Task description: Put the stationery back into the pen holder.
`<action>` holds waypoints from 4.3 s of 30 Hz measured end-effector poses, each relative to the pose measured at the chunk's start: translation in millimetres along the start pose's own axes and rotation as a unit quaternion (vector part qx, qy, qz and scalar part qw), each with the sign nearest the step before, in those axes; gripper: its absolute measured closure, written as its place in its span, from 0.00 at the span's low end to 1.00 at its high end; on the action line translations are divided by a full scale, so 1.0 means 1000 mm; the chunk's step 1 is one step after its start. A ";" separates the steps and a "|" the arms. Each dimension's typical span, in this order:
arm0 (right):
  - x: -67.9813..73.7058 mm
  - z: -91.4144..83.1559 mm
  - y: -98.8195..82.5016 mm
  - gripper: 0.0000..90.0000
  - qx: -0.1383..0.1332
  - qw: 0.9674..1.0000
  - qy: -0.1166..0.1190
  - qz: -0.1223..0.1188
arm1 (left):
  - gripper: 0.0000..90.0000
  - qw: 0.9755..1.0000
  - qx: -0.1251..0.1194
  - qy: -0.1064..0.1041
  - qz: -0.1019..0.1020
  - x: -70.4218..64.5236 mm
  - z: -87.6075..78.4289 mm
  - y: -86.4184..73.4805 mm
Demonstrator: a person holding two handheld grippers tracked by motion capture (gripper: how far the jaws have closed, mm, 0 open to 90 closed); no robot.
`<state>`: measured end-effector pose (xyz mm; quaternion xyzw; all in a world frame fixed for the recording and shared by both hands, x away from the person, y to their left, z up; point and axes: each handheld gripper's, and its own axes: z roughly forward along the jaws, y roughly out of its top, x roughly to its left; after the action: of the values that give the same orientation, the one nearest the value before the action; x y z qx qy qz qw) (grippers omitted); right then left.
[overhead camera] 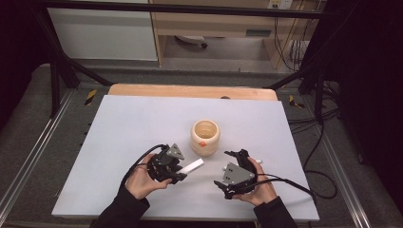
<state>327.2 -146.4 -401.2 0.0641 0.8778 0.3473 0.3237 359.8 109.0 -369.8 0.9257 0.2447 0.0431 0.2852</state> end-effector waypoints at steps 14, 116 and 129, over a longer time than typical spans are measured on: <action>0.006 0.000 0.008 0.10 -0.017 0.995 -0.031 -0.093 | 0.75 1.000 -0.003 -0.010 0.011 -0.011 0.002 0.021; -0.012 0.002 0.003 0.77 0.008 0.979 -0.086 -0.184 | 0.13 0.989 -0.118 0.090 0.002 0.004 -0.014 -0.031; -0.035 -0.005 0.001 0.78 -0.042 0.997 -0.069 -0.005 | 0.06 0.981 -0.139 0.117 -0.068 0.033 -0.013 -0.081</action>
<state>351.8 -160.4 -379.3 0.0696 0.8386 0.3766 0.3875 351.1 189.6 -406.1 0.8469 0.3306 0.1646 0.3826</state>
